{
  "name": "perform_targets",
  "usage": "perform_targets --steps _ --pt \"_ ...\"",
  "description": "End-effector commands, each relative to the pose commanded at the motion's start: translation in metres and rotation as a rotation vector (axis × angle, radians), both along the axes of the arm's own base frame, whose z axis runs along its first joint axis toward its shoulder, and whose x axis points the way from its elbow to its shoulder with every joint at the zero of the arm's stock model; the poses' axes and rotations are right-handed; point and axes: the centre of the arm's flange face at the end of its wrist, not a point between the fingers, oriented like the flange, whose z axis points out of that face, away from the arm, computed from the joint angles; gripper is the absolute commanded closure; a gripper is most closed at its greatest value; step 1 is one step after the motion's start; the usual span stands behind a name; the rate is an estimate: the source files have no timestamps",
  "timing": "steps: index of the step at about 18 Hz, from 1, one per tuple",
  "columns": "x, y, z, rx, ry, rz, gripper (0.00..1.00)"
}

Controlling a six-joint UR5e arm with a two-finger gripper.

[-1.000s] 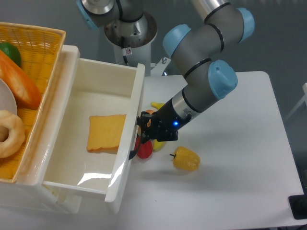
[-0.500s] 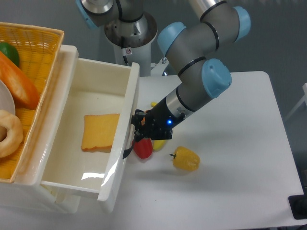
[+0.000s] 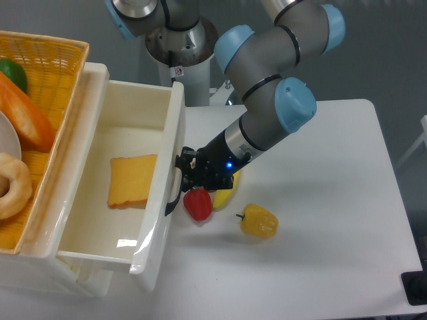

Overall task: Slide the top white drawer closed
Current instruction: 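Push the drawer front with the gripper into the cabinet until shut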

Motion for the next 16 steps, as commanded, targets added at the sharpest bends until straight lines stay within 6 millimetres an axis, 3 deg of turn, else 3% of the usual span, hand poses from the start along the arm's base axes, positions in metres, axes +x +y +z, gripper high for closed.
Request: perform_targets --steps 4,16 --pt "0.012 -0.002 0.001 0.001 -0.003 -0.008 1.0" --pt "0.065 0.036 0.001 -0.015 -0.025 -0.041 1.0"
